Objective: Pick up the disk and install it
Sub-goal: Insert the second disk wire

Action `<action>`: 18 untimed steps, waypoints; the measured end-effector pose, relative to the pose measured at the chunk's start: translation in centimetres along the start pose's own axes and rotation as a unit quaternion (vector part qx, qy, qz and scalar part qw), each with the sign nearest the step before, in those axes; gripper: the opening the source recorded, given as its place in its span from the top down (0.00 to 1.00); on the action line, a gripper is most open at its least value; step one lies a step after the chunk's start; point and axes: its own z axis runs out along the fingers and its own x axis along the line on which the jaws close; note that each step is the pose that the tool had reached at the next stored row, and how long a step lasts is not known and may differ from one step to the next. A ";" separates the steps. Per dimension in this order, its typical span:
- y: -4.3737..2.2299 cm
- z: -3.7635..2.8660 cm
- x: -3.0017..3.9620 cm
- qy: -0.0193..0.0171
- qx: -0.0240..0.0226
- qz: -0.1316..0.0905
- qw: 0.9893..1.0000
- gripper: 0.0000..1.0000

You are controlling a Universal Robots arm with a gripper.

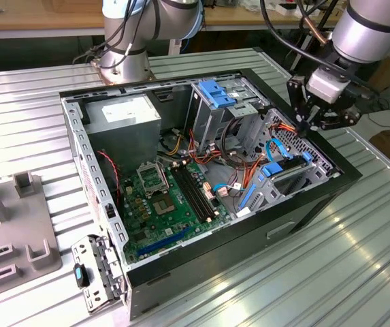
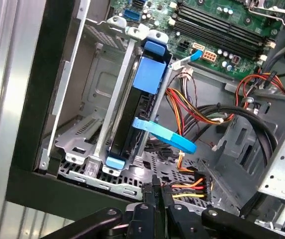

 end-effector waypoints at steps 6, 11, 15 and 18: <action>0.89 -0.11 -0.27 0.006 0.000 0.030 1.000 0.84; 1.26 0.04 -0.38 0.010 -0.001 0.051 0.999 0.84; 1.31 0.22 -0.39 0.017 -0.002 0.086 0.996 0.84; 1.76 0.23 -0.53 0.022 -0.002 0.110 0.994 0.84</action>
